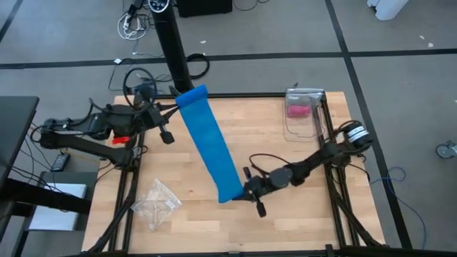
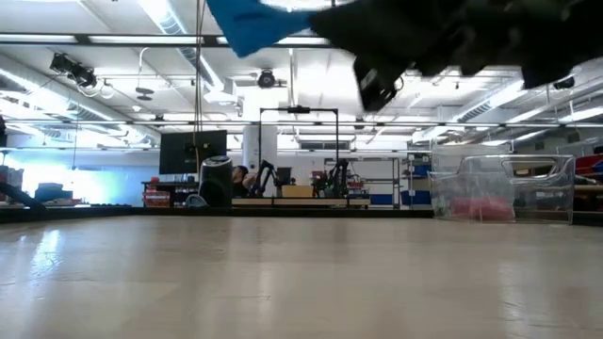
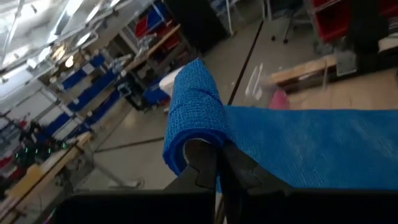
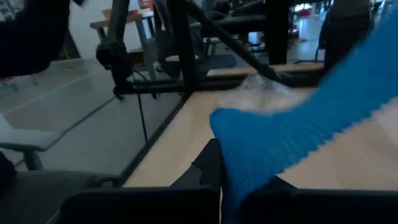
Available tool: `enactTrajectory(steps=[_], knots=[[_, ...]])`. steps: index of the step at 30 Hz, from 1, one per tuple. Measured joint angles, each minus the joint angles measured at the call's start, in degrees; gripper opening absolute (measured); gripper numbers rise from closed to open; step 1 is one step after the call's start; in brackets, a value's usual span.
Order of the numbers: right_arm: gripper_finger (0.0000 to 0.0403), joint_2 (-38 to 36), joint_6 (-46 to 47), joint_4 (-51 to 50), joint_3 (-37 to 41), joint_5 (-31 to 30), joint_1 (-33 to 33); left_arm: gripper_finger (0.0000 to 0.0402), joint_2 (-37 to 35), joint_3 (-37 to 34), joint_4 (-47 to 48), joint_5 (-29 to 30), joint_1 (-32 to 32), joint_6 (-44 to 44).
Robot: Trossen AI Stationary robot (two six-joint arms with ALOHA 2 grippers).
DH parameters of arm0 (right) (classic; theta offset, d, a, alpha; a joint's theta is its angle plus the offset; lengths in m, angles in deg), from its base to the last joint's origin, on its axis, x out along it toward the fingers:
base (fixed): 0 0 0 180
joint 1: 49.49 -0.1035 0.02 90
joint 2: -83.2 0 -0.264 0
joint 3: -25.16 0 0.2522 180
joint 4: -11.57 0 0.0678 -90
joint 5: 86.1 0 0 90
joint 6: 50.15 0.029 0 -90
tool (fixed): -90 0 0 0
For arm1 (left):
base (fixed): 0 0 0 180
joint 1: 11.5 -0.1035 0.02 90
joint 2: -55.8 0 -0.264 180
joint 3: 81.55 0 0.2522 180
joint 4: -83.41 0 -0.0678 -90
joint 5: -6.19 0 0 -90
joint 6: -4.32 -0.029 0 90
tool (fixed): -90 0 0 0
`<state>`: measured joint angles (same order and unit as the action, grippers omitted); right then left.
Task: Roll bandage
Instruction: Roll the blue bandage
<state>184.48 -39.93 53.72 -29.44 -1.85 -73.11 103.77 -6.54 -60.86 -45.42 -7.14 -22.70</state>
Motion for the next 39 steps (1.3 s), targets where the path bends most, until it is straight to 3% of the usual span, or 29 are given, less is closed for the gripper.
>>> enactTrajectory(steps=[9, 19, 26, 32, 39], knots=[[0.0, -12.58, -5.03, -3.23, -1.75, -11.41, -6.86, 0.0008, -2.82, -12.54, -2.15, -0.35, -1.05, 7.19], [0.0, -18.54, -18.05, -20.78, -17.22, -22.2, -8.7, 0.0008, -2.57, -25.68, -12.07, -2.06, -1.0, 12.33], [0.0, -19.05, -29.61, -25.13, -26.62, -28.34, -7.38, 0.0008, -1.71, -30.78, -16.76, -5.06, -0.83, 13.72], [0.0, -19.03, -37.51, -27.61, -32.11, -28.99, -4.27, 0.0008, 0.8, -32.92, -23.18, -12.53, -0.11, 14.64], [0.0, -19.0, -40.98, -30.76, -37.08, -28.9, 1.35, 0.0008, 6.09, -33.26, -26.15, -13.2, 4.39, 15.15]])
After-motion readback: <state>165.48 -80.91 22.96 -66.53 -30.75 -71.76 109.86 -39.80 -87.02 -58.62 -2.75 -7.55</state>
